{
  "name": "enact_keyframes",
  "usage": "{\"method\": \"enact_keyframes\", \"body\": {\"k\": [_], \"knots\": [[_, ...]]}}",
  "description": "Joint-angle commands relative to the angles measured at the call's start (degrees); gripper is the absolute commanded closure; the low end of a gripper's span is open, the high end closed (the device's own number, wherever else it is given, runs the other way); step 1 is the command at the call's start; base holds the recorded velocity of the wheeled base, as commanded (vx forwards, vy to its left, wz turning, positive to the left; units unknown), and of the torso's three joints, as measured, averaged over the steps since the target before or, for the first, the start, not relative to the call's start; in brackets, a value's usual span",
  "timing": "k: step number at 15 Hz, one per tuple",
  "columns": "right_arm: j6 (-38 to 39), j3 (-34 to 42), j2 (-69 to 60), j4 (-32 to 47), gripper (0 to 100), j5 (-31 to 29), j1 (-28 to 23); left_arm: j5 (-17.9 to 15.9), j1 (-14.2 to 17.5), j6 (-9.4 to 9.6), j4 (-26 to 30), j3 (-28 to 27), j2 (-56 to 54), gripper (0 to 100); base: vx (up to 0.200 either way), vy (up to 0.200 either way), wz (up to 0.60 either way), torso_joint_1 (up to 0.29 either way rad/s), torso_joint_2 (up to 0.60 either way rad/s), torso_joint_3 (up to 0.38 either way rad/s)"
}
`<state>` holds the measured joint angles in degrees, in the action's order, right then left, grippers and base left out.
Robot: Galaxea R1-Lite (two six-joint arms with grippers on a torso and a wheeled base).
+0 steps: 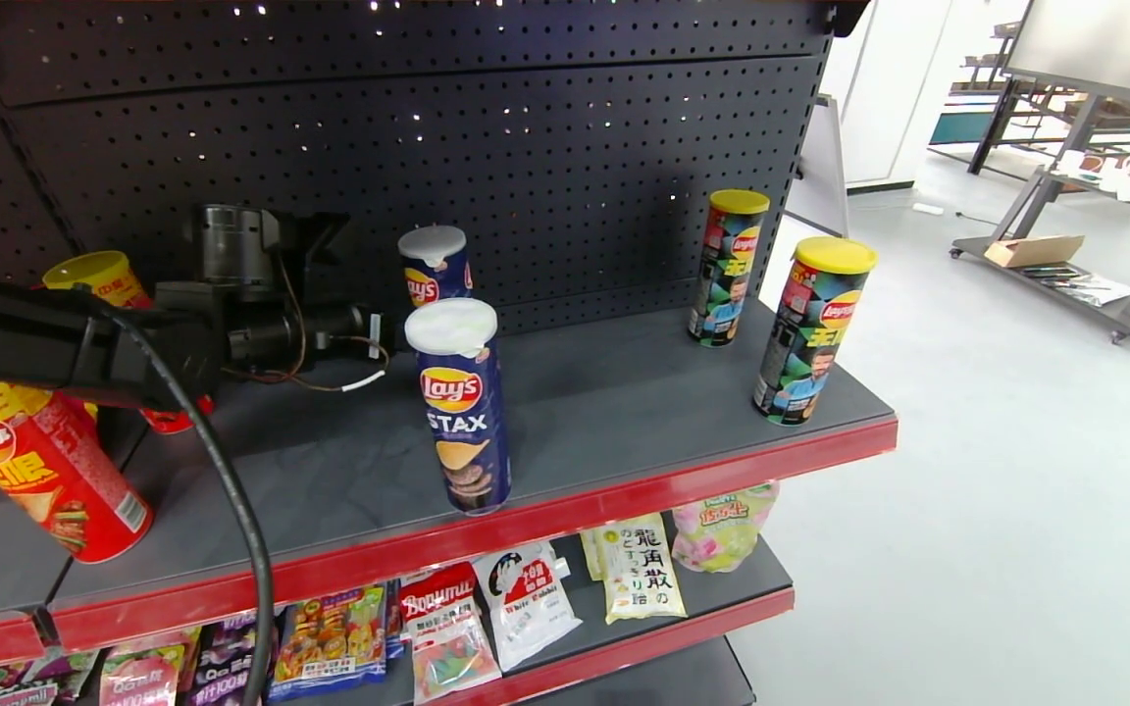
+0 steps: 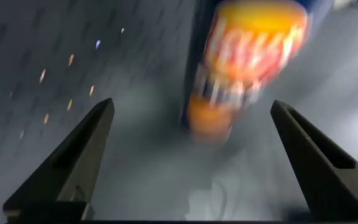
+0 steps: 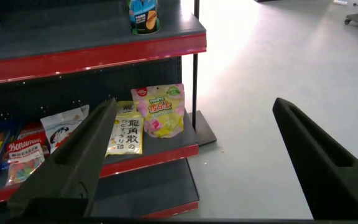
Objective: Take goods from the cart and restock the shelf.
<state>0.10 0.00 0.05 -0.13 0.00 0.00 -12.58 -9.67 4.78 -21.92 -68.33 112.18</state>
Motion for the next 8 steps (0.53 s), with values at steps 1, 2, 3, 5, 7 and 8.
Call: {"method": "enact_keyframes", "body": {"k": [1, 2, 3, 5, 7, 8], "knots": [[-0.01, 0.00, 0.04, -0.04, 0, 0.00, 0.00, -0.08, 1.32, 0.06, -0.05, 7.51, -7.50, 0, 0.000, 0.000, 0.00, 0.000, 0.00, 0.000], [-0.01, 0.00, 0.04, 0.05, 0, 0.00, 0.00, -0.08, 1.41, 0.06, -0.05, 10.06, -9.61, 0, 0.000, 0.000, 0.00, 0.000, 0.00, 0.000], [-0.01, 0.00, 0.04, -0.04, 0, 0.00, 0.00, 0.01, 1.49, 0.06, 0.03, 18.93, -17.96, 0, 0.000, 0.000, 0.00, 0.000, 0.00, 0.000], [-0.01, 0.00, 0.04, -0.04, 0, 0.00, 0.00, -0.25, 1.67, -0.47, 1.53, 29.92, -32.11, 0, 0.000, 0.000, 0.00, 0.000, 0.00, 0.000], [-0.01, 0.00, 0.04, 0.05, 0, 0.00, 0.00, -0.43, 1.67, -0.38, 5.48, 35.11, -42.22, 0, 0.000, 0.000, 0.00, 0.000, 0.00, 0.000], [-0.01, 0.00, 0.04, -0.04, 0, 0.00, 0.00, -1.13, 1.76, -0.47, 10.32, 41.35, -56.46, 0, 0.000, 0.000, 0.00, 0.000, 0.00, 0.000]]}}
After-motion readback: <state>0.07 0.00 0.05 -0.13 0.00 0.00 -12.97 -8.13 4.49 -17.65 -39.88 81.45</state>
